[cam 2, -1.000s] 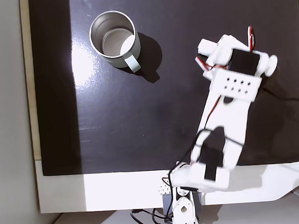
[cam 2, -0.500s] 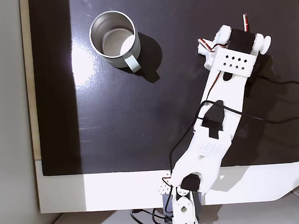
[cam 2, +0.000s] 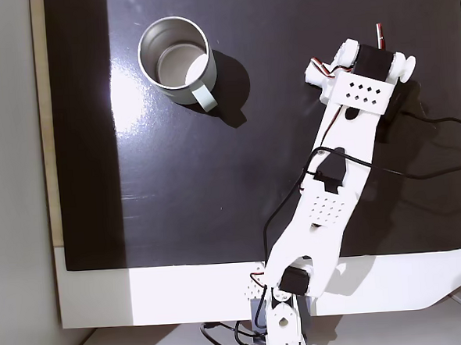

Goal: Grasp a gauze and put it in the cup.

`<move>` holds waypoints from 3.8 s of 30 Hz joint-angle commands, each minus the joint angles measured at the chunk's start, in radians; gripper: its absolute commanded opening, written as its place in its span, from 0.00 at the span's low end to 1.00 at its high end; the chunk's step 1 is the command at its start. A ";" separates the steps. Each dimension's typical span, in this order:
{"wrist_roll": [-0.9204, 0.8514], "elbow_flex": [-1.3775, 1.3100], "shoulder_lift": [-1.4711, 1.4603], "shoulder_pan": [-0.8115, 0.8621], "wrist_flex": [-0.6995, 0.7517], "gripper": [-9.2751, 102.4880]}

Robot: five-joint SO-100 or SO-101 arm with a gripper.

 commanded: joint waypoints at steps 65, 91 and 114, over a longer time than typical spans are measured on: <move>-0.048 -0.172 0.537 -0.548 -0.043 0.09; -0.049 -0.222 0.304 -0.650 -0.077 0.08; -0.058 -0.222 0.295 -0.678 -0.040 0.32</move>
